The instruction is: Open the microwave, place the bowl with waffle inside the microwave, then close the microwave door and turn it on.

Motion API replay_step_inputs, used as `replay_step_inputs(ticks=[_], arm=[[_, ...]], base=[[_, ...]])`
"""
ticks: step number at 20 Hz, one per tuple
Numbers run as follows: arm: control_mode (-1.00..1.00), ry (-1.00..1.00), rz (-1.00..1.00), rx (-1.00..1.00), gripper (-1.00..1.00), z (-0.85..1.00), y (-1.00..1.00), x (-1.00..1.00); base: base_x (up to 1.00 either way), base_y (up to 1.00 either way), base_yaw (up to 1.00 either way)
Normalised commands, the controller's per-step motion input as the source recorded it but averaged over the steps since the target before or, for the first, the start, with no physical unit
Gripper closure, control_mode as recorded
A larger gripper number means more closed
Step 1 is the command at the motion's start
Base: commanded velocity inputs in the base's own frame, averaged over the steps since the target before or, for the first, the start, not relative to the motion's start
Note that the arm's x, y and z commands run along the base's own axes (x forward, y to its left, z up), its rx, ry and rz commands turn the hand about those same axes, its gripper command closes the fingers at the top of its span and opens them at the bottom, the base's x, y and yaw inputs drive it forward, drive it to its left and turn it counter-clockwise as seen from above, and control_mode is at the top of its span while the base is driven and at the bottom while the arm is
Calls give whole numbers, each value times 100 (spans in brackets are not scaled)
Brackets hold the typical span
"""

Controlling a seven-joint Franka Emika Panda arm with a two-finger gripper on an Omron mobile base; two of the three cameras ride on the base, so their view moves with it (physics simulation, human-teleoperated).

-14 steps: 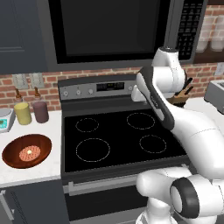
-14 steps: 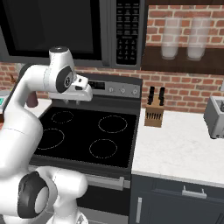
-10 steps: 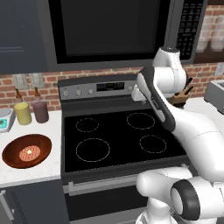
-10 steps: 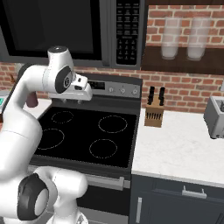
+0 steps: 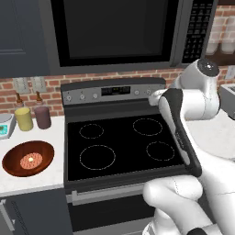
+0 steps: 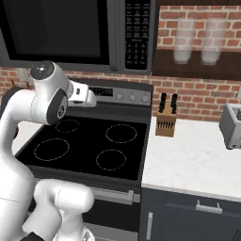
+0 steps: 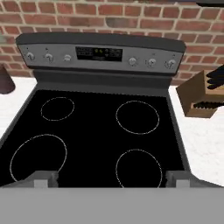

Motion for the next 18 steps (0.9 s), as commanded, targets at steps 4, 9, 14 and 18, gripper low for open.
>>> replay_step_inputs(ticks=[4,9,14,18], arm=[[-100,-48,0,0,-100,37,-20,-45],[-100,-43,0,0,-100,35,-13,-33],[-100,-35,0,0,-100,42,-6,-2],[-100,-23,0,0,-100,39,-9,0]], base=[[0,0,0],[0,0,0],[0,0,0],[0,0,0]])
